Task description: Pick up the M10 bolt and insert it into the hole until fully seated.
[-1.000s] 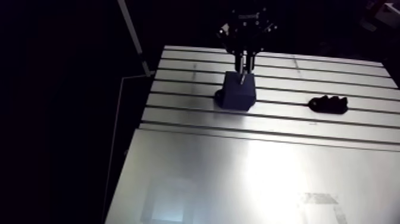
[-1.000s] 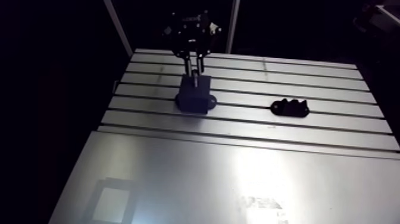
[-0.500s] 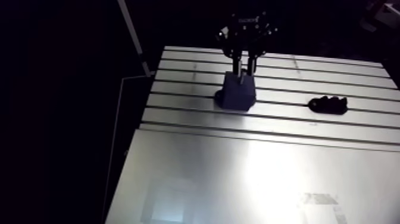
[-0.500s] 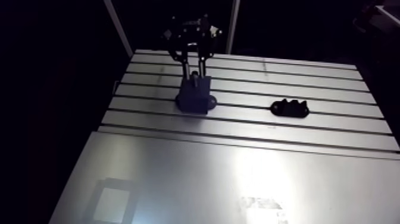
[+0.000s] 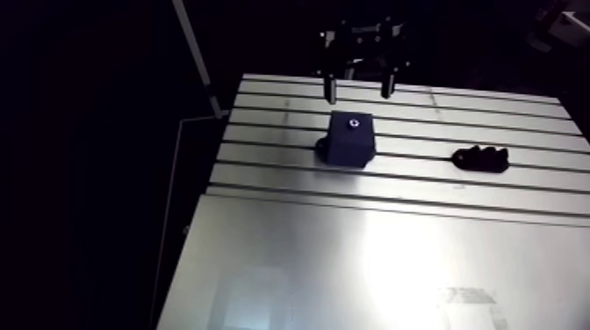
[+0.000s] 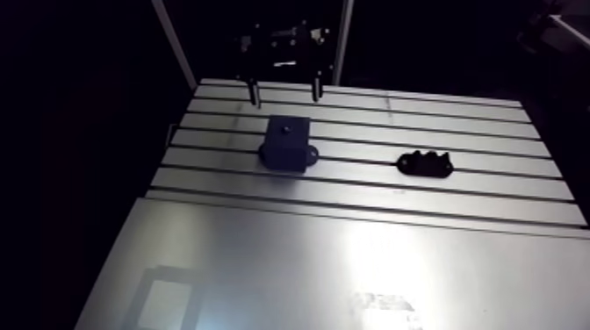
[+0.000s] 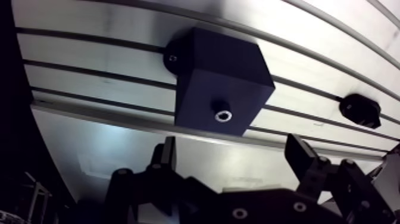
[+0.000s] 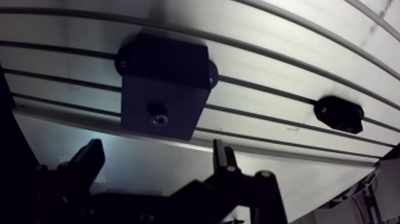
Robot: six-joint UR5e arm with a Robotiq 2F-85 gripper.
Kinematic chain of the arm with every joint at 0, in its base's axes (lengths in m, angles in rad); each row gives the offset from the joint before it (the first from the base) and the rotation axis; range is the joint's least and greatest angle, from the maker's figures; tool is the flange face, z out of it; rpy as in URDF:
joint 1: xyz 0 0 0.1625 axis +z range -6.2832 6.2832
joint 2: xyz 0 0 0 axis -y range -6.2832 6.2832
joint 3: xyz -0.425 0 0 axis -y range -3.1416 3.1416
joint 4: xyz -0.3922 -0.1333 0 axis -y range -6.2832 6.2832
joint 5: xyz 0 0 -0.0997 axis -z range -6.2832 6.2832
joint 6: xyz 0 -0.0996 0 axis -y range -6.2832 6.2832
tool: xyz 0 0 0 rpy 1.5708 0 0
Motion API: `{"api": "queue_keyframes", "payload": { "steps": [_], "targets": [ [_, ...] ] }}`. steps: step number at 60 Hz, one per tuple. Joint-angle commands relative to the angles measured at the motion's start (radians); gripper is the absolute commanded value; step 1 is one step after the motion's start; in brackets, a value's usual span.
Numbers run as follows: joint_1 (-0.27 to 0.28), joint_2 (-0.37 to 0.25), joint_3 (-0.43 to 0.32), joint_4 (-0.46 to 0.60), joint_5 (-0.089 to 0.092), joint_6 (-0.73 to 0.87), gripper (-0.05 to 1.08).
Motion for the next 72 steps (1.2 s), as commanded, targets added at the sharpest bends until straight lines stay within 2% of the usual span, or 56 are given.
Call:
{"api": "queue_keyframes", "payload": {
  "steps": [1, 11, 15, 17, 21, 40, 50, 72],
  "targets": [
    [-0.011, -0.025, 0.0, -0.004, 0.015, 0.008, 0.0],
    [-0.027, -0.101, -0.001, -0.018, 0.024, 0.013, 0.0],
    [-0.047, -0.147, -0.003, -0.024, 0.033, 0.013, 0.0],
    [-0.064, -0.195, -0.005, -0.024, 0.042, 0.017, 0.0],
    [-0.076, -0.243, -0.007, -0.024, 0.047, 0.022, 0.0],
    [-0.123, -0.413, 0.003, 0.032, 0.049, 0.023, 0.0],
    [-0.123, -0.442, 0.004, 0.043, 0.048, 0.024, 0.0],
    [-0.122, -0.447, -0.004, 0.06, 0.049, 0.024, 0.0]
  ]
}}
